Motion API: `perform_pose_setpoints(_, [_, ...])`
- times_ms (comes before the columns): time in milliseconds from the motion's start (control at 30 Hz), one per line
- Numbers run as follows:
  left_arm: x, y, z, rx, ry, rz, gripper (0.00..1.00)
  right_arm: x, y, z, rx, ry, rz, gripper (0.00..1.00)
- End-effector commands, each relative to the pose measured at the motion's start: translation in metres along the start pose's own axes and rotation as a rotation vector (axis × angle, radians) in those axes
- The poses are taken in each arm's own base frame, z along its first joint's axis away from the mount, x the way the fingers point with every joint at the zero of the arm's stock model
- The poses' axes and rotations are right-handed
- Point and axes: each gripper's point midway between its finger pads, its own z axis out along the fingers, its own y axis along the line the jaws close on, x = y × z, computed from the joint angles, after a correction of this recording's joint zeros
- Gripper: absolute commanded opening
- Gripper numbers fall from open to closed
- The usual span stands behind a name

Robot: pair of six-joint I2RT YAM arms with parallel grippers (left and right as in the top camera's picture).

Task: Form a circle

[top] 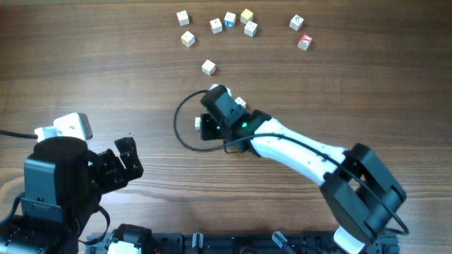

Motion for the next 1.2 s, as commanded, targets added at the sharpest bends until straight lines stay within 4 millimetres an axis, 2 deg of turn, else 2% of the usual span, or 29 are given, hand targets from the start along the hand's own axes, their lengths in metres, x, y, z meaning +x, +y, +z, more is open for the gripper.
perform_pose_setpoints(0, [-0.002,0.003,0.0,-0.015,-0.01,-0.011,1.0,-0.024,0.028,-0.02,-0.05,-0.116,-0.126,0.06])
perform_pose_setpoints(267, [-0.002,0.003,0.0,-0.015,-0.01,-0.011,1.0,-0.025,0.017,-0.015,0.008,-0.129,-0.121,0.08])
perform_pose_setpoints(367, [-0.002,0.003,0.0,-0.015,-0.01,-0.011,1.0,-0.022,0.014,-0.005,0.014,-0.121,-0.142,0.3])
perform_pose_setpoints(433, [-0.002,0.003,0.0,-0.014,-0.01,-0.011,1.0,-0.022,0.014,-0.001,0.014,-0.122,-0.159,0.57])
perform_pose_setpoints(467, [-0.002,0.003,0.0,-0.015,-0.01,-0.011,1.0,-0.022,0.013,0.001,0.015,-0.122,-0.164,0.64])
perform_pose_setpoints(533, [-0.002,0.003,0.0,-0.014,-0.01,-0.011,1.0,-0.021,0.012,0.006,0.018,-0.12,-0.18,0.7])
perform_pose_setpoints(667, [-0.002,0.003,0.0,-0.015,-0.01,-0.011,1.0,-0.018,0.01,0.022,0.012,-0.116,-0.182,0.75])
perform_pose_setpoints(767, [-0.002,0.003,0.0,-0.015,-0.01,-0.011,1.0,-0.018,0.01,0.024,0.011,-0.116,-0.181,0.75])
perform_pose_setpoints(933, [-0.002,0.003,0.0,-0.015,-0.01,-0.011,1.0,-0.013,0.008,0.034,0.008,-0.104,-0.181,0.75])
perform_pose_setpoints(1100, [-0.002,0.003,0.0,-0.015,-0.01,-0.011,1.0,-0.014,0.008,0.036,0.009,-0.11,-0.181,0.69])
perform_pose_setpoints(1167, [-0.002,0.003,0.0,-0.015,-0.009,-0.011,1.0,-0.018,0.009,0.035,0.01,-0.124,-0.179,0.69])
